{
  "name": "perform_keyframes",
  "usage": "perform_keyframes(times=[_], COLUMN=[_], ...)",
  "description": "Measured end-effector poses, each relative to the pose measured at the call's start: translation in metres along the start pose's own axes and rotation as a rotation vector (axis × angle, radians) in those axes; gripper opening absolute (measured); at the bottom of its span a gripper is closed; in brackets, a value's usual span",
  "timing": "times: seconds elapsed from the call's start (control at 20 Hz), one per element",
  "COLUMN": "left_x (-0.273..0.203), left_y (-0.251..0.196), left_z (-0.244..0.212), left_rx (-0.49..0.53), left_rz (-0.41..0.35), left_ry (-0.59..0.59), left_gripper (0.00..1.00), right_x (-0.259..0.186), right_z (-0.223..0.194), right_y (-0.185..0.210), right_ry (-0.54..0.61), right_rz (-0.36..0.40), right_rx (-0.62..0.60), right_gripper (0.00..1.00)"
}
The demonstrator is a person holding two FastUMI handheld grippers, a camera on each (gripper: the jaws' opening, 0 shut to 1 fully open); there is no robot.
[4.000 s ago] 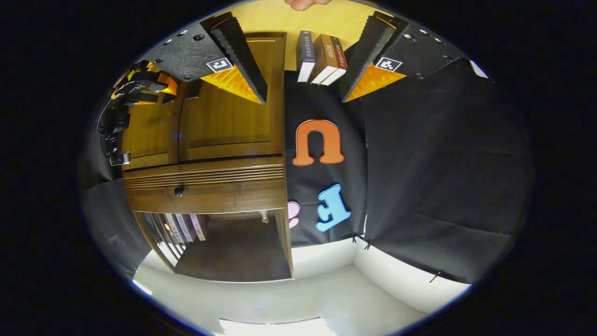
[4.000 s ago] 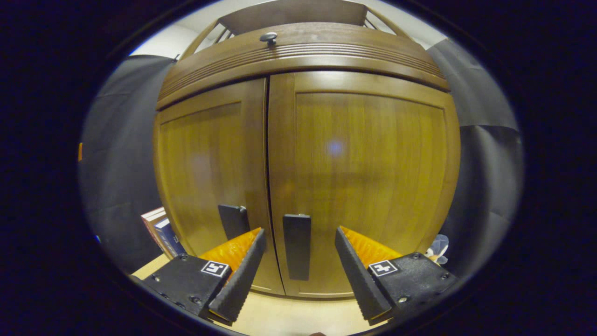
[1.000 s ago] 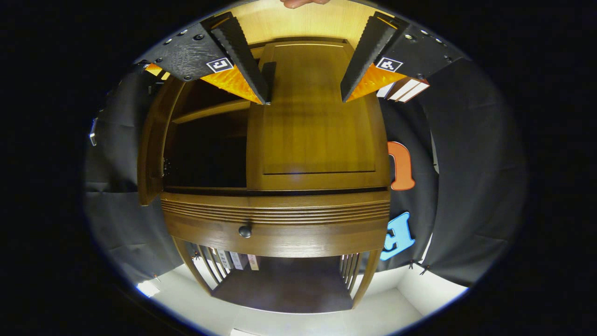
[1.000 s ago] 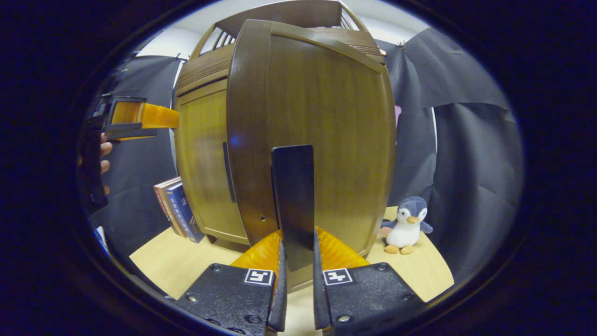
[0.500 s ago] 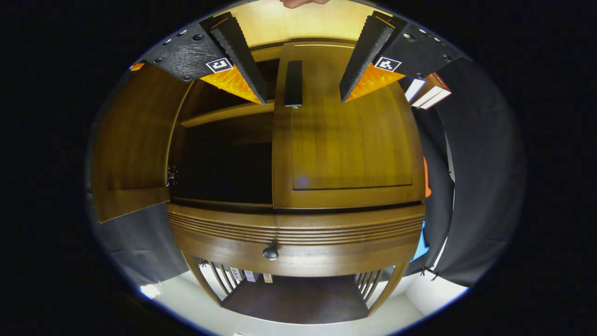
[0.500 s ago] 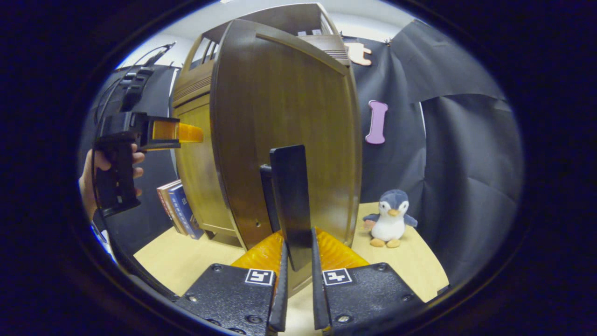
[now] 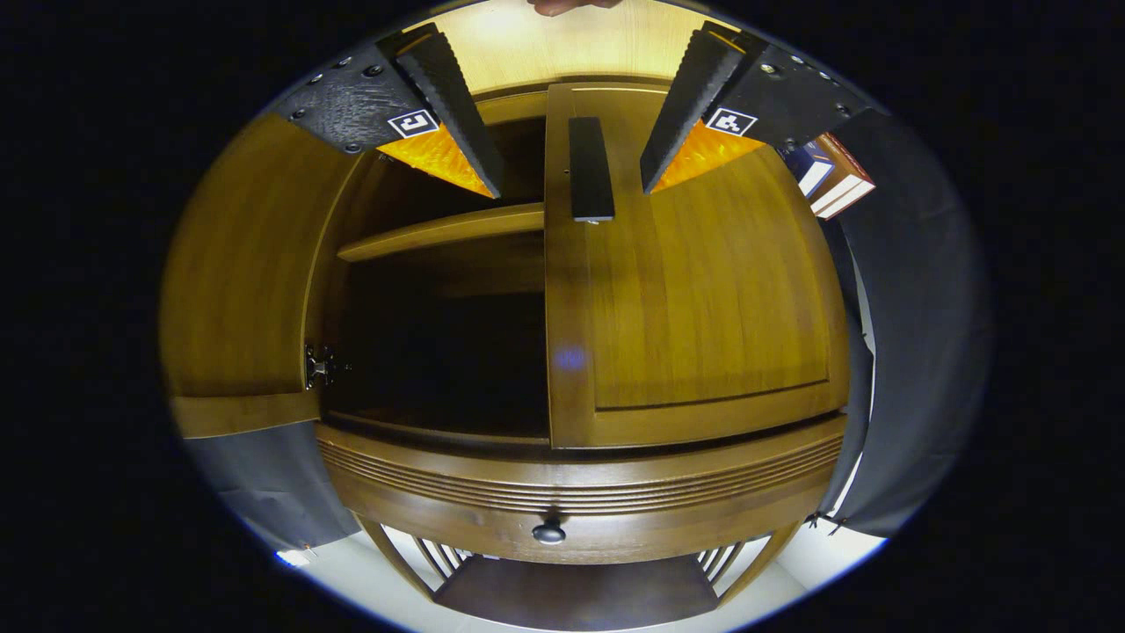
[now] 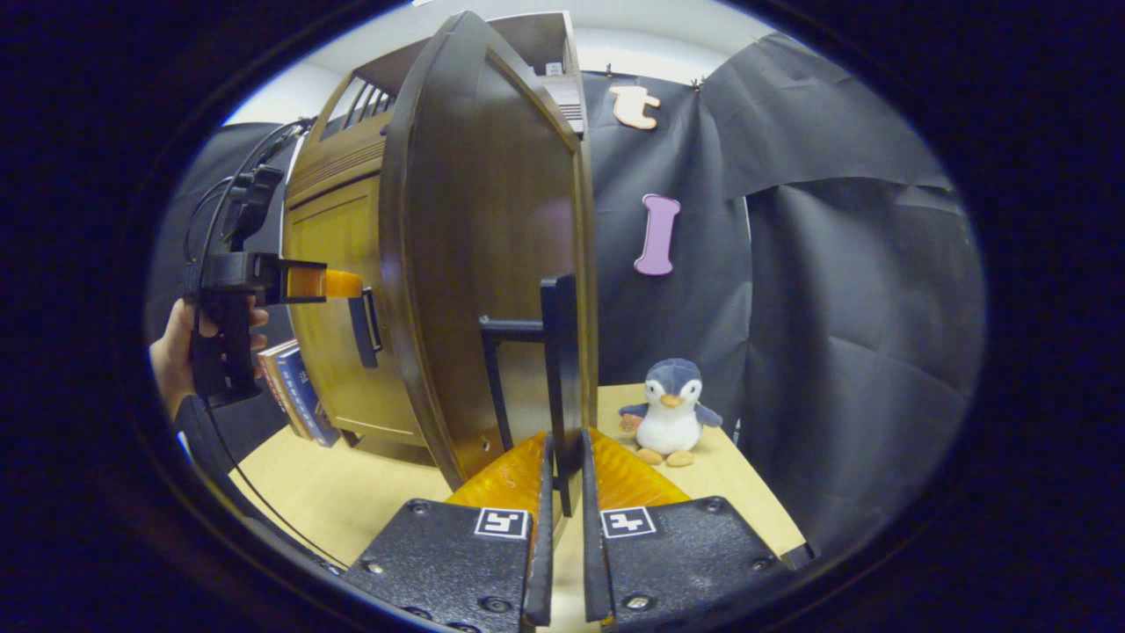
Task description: Open the right door of the double-door shoe cabinet with the right hand, and open the left door with the left hand.
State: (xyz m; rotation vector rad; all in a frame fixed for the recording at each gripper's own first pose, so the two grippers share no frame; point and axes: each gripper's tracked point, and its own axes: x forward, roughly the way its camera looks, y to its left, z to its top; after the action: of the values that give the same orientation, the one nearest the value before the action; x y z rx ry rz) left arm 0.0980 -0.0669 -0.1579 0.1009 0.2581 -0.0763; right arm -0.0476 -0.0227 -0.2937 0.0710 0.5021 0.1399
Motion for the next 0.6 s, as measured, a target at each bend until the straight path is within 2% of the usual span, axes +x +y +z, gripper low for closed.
perform_keyframes(times=[0.2, 0.5, 0.55, 0.6], left_x=[0.013, 0.041, 0.047, 0.053], left_y=[-0.001, 0.019, 0.021, 0.024], left_z=[-0.011, -0.037, -0.042, -0.047], left_rx=[0.001, -0.068, -0.075, -0.082], left_rz=[0.019, 0.102, 0.112, 0.115], left_ry=[0.010, 0.070, 0.083, 0.096], left_gripper=[0.95, 0.96, 0.92, 0.96], right_x=[-0.008, -0.019, -0.022, -0.023], right_z=[-0.002, -0.001, -0.002, -0.003], right_y=[-0.021, -0.045, -0.050, -0.056], right_ry=[-0.005, -0.015, -0.013, -0.012], right_rz=[-0.026, -0.082, -0.100, -0.119], right_rx=[0.022, 0.049, 0.050, 0.056], right_gripper=[0.12, 0.11, 0.11, 0.11])
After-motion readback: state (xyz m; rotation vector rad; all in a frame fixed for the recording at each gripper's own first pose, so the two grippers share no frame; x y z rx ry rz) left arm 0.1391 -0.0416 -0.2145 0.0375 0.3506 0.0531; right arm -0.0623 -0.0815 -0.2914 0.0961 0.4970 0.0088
